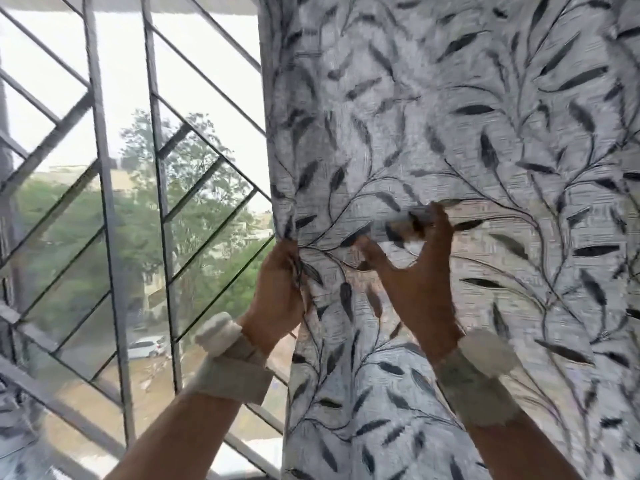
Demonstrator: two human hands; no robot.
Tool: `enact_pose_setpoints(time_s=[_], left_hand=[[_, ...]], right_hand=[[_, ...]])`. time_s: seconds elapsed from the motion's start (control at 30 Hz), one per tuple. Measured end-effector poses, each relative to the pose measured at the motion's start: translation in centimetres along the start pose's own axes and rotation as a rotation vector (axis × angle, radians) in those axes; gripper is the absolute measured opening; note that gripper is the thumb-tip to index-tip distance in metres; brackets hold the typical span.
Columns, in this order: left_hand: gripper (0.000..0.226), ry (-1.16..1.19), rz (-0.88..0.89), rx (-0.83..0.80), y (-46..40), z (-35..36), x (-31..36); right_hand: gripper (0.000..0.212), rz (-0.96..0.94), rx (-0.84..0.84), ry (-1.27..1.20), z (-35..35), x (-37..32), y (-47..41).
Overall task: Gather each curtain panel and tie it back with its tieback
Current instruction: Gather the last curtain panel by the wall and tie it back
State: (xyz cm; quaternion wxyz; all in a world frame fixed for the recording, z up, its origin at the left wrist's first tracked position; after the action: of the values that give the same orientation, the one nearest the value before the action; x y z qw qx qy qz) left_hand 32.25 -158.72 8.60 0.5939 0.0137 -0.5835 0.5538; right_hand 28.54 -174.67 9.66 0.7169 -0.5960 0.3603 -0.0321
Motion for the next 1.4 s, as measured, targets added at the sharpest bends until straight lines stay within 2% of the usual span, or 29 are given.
enact_pose_setpoints(time_s=[0.07,0.1,0.13,0.23,0.27,0.3,0.4,0.5,0.57,0.63,0.7,0.77,0.83,0.93,1.03,1.1,1.13,1.23,1.3,1.33,1.4], left_hand=[[0.033,0.074,0.001,-0.093,-0.4,1.2,0.2],[0.036,0.113,-0.001,-0.142,-0.5,1.9,0.1],[0.038,0.089,-0.002,-0.11,-0.6,1.4,0.0],[0.026,-0.194,-0.021,0.292,-0.6,-4.4,-0.5],[0.023,-0.383,0.013,0.381,-0.1,-5.6,0.3],[0.023,-0.555,0.048,0.393,0.0,-5.6,1.1],[0.031,-0.943,0.187,0.43,0.6,-3.5,3.7],[0.024,-1.621,0.346,0.464,2.0,0.8,5.9],[0.011,-1.796,0.366,0.463,2.6,2.4,6.1],[0.01,-1.904,0.255,0.49,2.5,2.4,5.6],[0.012,-1.981,0.205,0.466,2.3,2.5,5.0],[0.013,-1.979,0.19,0.406,2.2,2.5,4.3],[0.012,-1.968,0.158,0.272,1.9,2.2,2.8],[0.023,-1.938,0.042,0.119,1.9,1.6,0.8],[0.021,-1.925,-0.192,-0.096,3.5,1.0,-0.7],[0.047,-1.887,-0.423,-0.24,5.1,0.0,-1.1],[0.054,-1.828,-0.423,-0.213,5.3,-0.1,-0.2],[0.069,-1.495,-0.079,0.166,3.3,0.4,4.9],[0.092,-1.35,-0.051,0.28,1.0,-0.1,4.9],[0.092,-1.338,-0.074,0.316,-0.1,-0.2,4.2],[0.069,-1.402,-0.093,0.469,-1.5,-1.1,3.5]], right_hand=[[0.099,0.202,-0.121,-0.252,2.0,1.8,-0.4],[0.09,0.261,-0.17,-0.372,3.1,2.3,-0.6],[0.076,0.286,-0.183,-0.446,3.7,2.4,-0.8],[0.025,0.208,-0.015,-0.407,2.7,1.7,-1.4],[0.013,0.157,0.059,-0.361,1.9,1.6,-1.4],[0.007,0.105,0.118,-0.322,1.2,1.2,-1.2],[0.012,-0.11,0.151,-0.138,0.1,-1.5,-0.3],[0.01,-0.215,-0.005,0.004,1.5,-3.4,0.7],[0.014,-0.196,-0.113,-0.015,2.6,-3.6,1.2],[0.024,-0.174,-0.159,-0.037,3.3,-3.7,1.6],[0.015,-0.206,-0.156,0.003,3.8,-4.1,2.0],[0.01,-0.214,-0.181,0.013,4.6,-4.2,2.2],[0.014,-0.215,-0.21,0.012,5.4,-4.2,2.5],[0.02,-0.131,-0.278,-0.07,6.5,-3.3,2.7],[0.012,-0.133,-0.328,-0.036,6.9,-2.6,2.4],[0.011,-0.21,-0.328,0.059,6.8,-2.4,2.4],[0.014,-0.229,-0.336,0.079,6.9,-2.1,2.5],[0.02,-0.265,-0.358,0.072,7.3,-1.9,3.2],[0.017,-0.27,-0.384,0.049,8.2,-1.9,3.9],[0.016,-0.263,-0.395,0.031,8.6,-1.9,4.2],[0.018,-0.249,-0.407,-0.002,9.3,-1.8,4.4]])
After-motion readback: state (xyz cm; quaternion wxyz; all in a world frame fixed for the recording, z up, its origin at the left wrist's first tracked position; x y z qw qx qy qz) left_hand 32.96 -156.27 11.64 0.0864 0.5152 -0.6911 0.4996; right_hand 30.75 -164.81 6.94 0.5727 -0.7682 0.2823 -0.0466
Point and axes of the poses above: each hand's wrist, its own y-axis away from the middle knuckle, its own z-axis out of the palm, x = y × z, the point moved 9 cm from there along -y, towards the middle knuckle, and after that the axes turned 4 degrees about -x, right-handed, at the moved point
